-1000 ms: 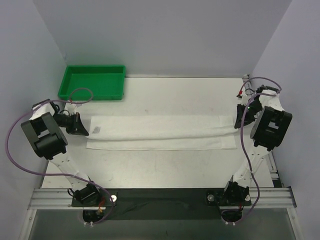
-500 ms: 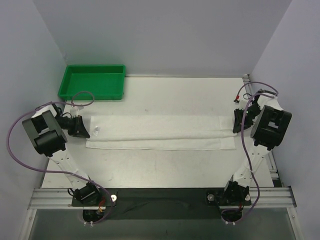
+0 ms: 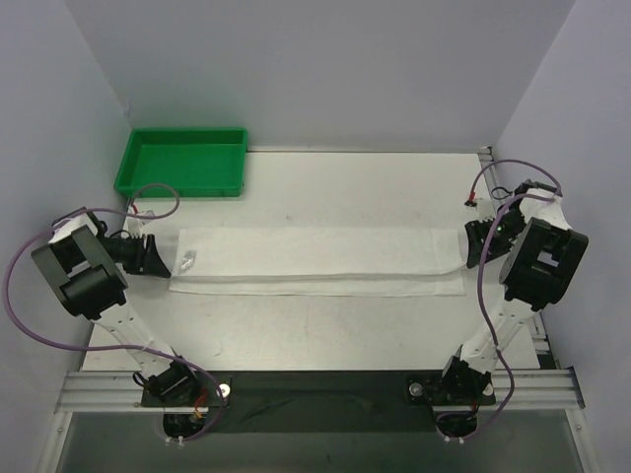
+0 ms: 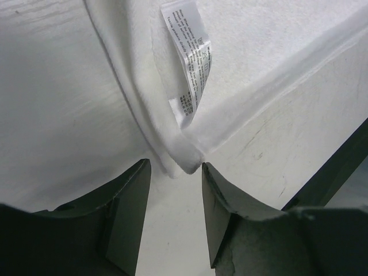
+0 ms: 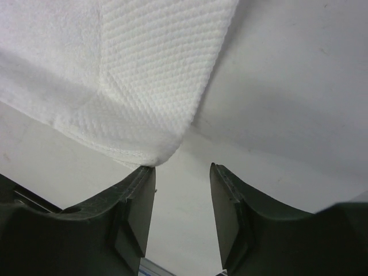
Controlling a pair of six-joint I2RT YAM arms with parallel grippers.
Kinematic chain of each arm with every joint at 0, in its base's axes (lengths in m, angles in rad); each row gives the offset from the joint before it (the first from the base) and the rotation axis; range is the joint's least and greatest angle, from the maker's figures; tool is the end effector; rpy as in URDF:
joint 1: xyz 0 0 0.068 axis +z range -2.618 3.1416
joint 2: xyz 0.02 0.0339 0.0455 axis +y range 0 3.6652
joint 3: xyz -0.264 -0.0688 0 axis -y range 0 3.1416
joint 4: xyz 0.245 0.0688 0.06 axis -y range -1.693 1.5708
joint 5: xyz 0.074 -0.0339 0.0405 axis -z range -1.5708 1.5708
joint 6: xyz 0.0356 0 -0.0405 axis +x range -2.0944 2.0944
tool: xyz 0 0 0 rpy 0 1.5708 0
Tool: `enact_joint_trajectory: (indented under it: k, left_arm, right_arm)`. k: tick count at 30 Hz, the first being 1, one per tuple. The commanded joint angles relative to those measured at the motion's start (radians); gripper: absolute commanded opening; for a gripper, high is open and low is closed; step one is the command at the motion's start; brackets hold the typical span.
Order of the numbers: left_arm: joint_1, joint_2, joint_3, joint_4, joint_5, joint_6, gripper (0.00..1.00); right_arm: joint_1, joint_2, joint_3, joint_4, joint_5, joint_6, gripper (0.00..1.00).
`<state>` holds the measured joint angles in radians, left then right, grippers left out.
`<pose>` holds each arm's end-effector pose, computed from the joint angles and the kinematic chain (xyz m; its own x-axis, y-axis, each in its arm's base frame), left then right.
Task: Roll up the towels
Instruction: Fold the towel
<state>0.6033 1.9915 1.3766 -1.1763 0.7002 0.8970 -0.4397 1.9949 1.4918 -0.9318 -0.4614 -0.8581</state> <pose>0.2933 0.1743 0.1634 -0.9311 0.0842 -0.3550 0.2848 0.7757 -0.5632 0.3565 -0.1502 0.1837 -0.8333 -0.3567 -0.4223 -0.4648 0.8657 0.1859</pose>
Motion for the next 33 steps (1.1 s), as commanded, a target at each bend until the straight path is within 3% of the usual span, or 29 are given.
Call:
enact_joint_trajectory:
  k: [1, 2, 7, 12, 22, 27, 33]
  left_arm:
    - [-0.002, -0.056, 0.015, -0.057, 0.064, 0.092, 0.52]
    - [-0.007, -0.06, 0.012, -0.059, 0.061, 0.103, 0.53]
    - [-0.01, -0.111, 0.009, -0.059, 0.068, 0.149, 0.55]
    - [-0.091, -0.105, 0.036, 0.002, 0.062, 0.062, 0.55]
    - [-0.315, -0.07, -0.07, 0.286, -0.068, -0.208, 0.51]
    - [-0.367, -0.019, -0.079, 0.368, -0.139, -0.295, 0.48]
    - [-0.373, 0.006, 0.028, 0.333, -0.13, -0.32, 0.48]
  right_arm:
    - [0.002, -0.074, -0.002, -0.062, -0.005, -0.053, 0.44]
    - [0.006, -0.083, -0.007, -0.061, -0.006, -0.056, 0.48]
    - [0.045, -0.143, -0.03, -0.062, -0.031, -0.053, 0.51]
    - [0.108, -0.117, 0.024, -0.059, -0.065, 0.083, 0.5]
    - [0.223, 0.1, 0.113, -0.021, 0.081, 0.297, 0.47]
    - [0.233, 0.218, 0.263, -0.012, 0.141, 0.34, 0.46]
    - [0.246, 0.282, 0.4, -0.019, 0.147, 0.329, 0.45]
